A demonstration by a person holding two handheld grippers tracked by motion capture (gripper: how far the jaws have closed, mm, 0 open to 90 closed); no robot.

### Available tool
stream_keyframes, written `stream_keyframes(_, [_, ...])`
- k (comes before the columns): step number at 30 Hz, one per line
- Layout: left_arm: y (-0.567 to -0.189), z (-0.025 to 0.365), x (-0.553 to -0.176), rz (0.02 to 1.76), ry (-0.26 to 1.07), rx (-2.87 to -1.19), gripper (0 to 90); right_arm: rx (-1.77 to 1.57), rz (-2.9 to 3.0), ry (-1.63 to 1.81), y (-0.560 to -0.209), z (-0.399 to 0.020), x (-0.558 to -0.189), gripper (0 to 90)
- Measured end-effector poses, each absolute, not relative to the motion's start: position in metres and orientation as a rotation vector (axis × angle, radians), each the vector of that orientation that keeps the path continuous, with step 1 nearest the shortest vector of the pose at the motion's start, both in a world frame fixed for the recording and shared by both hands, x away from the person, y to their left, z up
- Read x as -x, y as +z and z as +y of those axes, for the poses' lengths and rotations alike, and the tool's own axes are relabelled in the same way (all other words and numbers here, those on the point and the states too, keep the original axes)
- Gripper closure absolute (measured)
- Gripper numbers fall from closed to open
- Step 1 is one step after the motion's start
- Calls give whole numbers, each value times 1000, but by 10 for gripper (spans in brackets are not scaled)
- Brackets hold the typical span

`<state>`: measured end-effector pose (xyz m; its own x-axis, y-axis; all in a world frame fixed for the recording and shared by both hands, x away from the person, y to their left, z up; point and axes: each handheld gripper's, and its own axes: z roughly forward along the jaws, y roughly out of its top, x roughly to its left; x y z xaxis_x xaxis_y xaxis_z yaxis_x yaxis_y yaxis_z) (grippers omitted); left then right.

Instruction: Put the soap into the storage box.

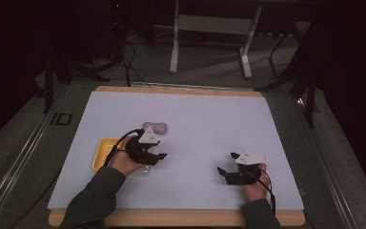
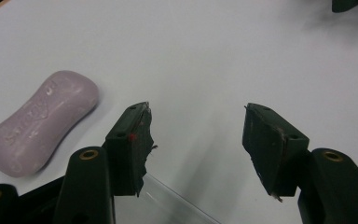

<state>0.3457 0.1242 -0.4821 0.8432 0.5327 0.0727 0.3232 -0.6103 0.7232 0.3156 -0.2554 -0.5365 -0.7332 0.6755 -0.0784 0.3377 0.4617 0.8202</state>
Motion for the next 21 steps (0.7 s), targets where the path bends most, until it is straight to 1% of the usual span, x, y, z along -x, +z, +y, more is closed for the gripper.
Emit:
stream_keyframes(7, [-480, 128, -355, 632, 362, -2259, 420, -850, 2321, 1173, -537, -255, -316, 183])
stream_keyframes(15, [-476, 129, -366, 627, 363, -2286, 414, -848, 2321, 1172, -537, -255, -316, 183])
stream_keyframes(21, [-474, 132, -372, 622, 353, -2290, 394, -848, 2321, 1171, -537, -255, -316, 183])
